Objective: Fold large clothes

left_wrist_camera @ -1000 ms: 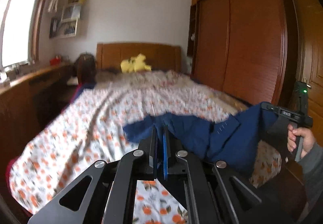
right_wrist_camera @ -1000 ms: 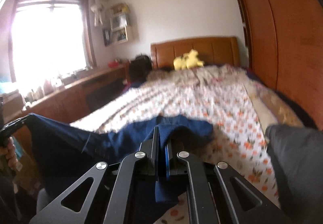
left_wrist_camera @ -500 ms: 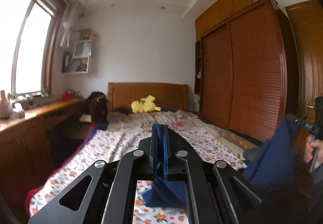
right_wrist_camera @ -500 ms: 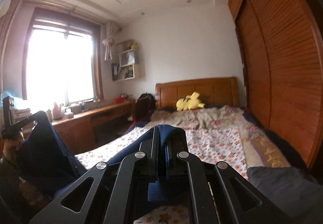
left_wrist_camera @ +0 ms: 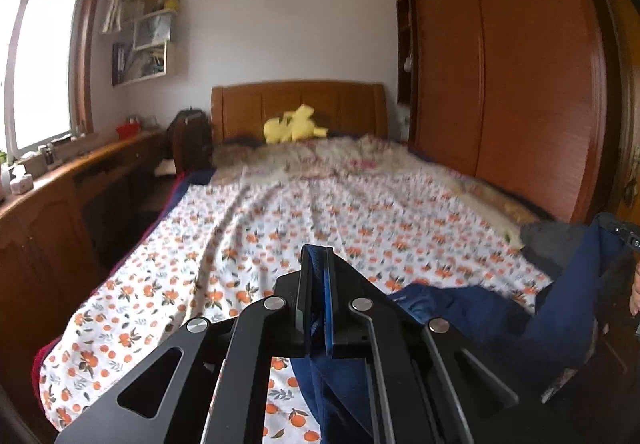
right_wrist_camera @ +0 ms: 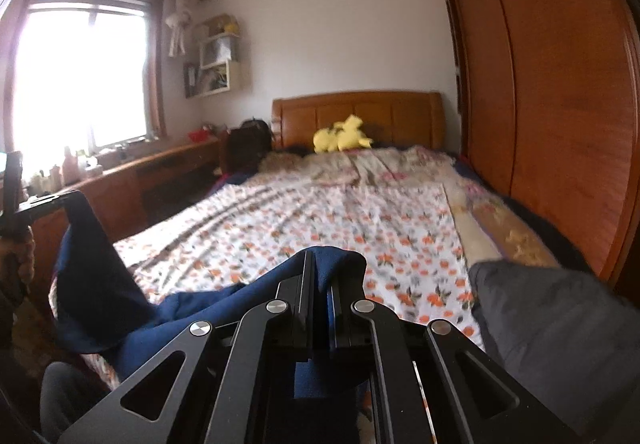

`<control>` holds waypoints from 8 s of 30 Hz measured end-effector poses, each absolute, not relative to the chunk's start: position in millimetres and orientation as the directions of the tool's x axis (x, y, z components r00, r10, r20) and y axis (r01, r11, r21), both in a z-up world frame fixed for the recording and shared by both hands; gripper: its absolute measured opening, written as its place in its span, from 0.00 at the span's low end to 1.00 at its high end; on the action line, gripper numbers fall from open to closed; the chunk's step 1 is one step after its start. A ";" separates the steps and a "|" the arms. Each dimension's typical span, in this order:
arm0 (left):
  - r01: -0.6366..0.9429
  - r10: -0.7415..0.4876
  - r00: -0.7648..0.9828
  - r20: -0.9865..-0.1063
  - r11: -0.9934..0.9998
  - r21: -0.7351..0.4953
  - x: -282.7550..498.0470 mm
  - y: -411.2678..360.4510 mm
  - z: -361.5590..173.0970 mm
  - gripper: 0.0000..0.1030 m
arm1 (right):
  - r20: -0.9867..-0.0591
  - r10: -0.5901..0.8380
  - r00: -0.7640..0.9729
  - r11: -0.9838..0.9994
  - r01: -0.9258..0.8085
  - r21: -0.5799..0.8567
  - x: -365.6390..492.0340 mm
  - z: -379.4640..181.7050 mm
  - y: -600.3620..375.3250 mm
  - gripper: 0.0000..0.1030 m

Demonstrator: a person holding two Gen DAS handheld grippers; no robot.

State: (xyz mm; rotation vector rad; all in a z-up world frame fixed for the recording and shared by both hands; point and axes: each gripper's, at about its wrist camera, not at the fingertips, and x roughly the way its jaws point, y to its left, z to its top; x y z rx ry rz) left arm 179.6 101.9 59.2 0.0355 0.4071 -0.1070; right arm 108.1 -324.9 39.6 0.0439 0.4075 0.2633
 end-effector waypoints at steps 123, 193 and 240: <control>0.279 -0.295 0.823 -0.485 0.954 -0.106 198.7 56.1 -122.4 0.97 | -0.817 -0.094 0.569 0.973 -0.120 -0.196 342.4 -140.2 -295.4 0.55; 0.044 -0.054 0.763 -0.645 0.999 -0.032 134.0 90.0 -156.3 0.75 | -0.783 0.251 0.569 0.889 -0.455 -0.046 158.2 -174.8 -152.0 0.54; 0.311 -0.308 0.799 -0.516 0.947 -0.083 176.0 -59.0 -32.7 0.09 | -0.667 0.250 0.701 0.937 -0.348 -0.015 109.7 -101.1 -264.9 0.54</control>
